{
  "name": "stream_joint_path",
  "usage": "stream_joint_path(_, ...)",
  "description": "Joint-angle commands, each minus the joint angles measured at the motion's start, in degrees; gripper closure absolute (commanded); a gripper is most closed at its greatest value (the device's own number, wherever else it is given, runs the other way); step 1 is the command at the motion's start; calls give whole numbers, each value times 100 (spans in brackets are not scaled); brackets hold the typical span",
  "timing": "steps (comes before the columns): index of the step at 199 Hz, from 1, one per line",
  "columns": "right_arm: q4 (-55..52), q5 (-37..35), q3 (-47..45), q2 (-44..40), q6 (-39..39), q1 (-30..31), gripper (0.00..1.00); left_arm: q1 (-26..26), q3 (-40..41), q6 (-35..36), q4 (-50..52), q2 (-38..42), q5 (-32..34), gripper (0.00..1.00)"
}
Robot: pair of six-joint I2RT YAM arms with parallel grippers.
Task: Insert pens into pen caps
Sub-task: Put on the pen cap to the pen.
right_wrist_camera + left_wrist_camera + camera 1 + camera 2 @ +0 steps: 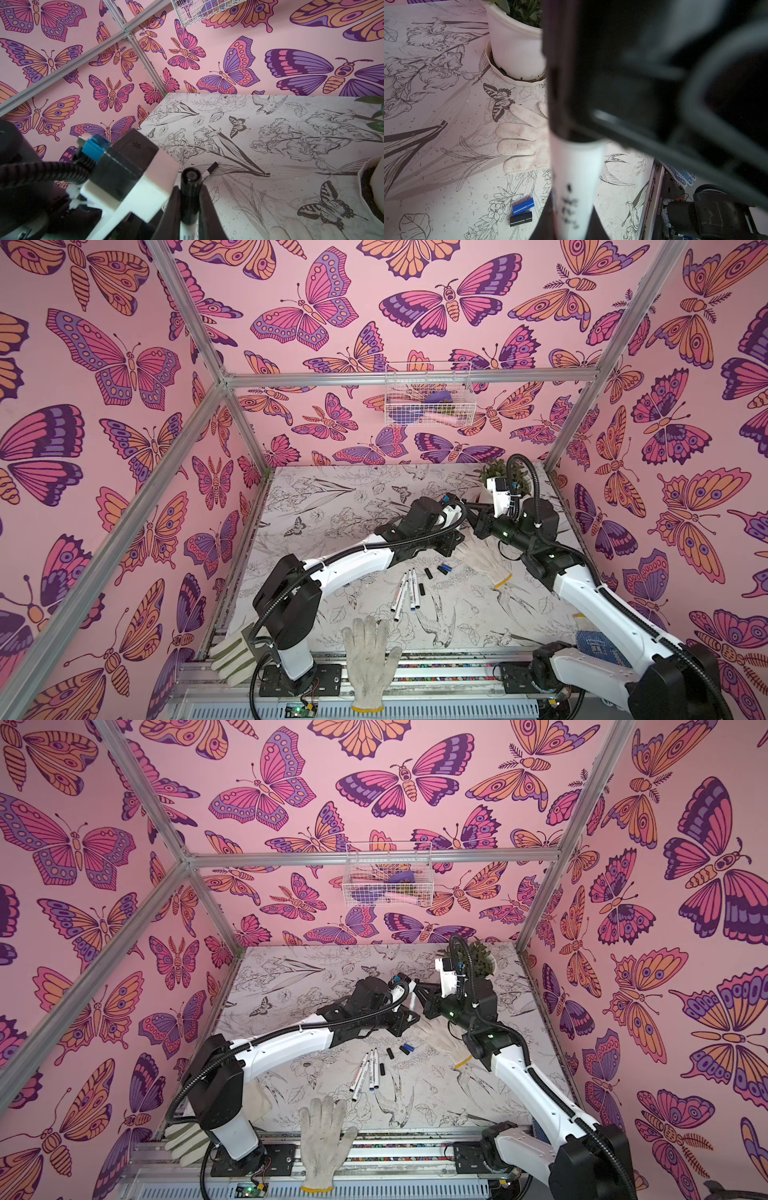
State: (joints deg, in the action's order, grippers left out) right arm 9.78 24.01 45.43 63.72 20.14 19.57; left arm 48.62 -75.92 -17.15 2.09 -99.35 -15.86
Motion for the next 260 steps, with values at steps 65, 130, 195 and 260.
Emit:
stream_joint_path(65,-1372,892,-720,-130,802,-452,100,-240,722,-373,-2419,978,-152,100)
stream_joint_path(130,-1546,965,-773,-20,700,-531,100,-239,953,-560,-2668,1205,166,100)
stream_joint_path(195,-1676,1201,-623,152,578,-530,100,-250,667,-427,-2318,1074,305,100)
stream_joint_path(260,-1384,766,-359,-372,962,-529,97,90,656,-117,-1804,540,-520,100)
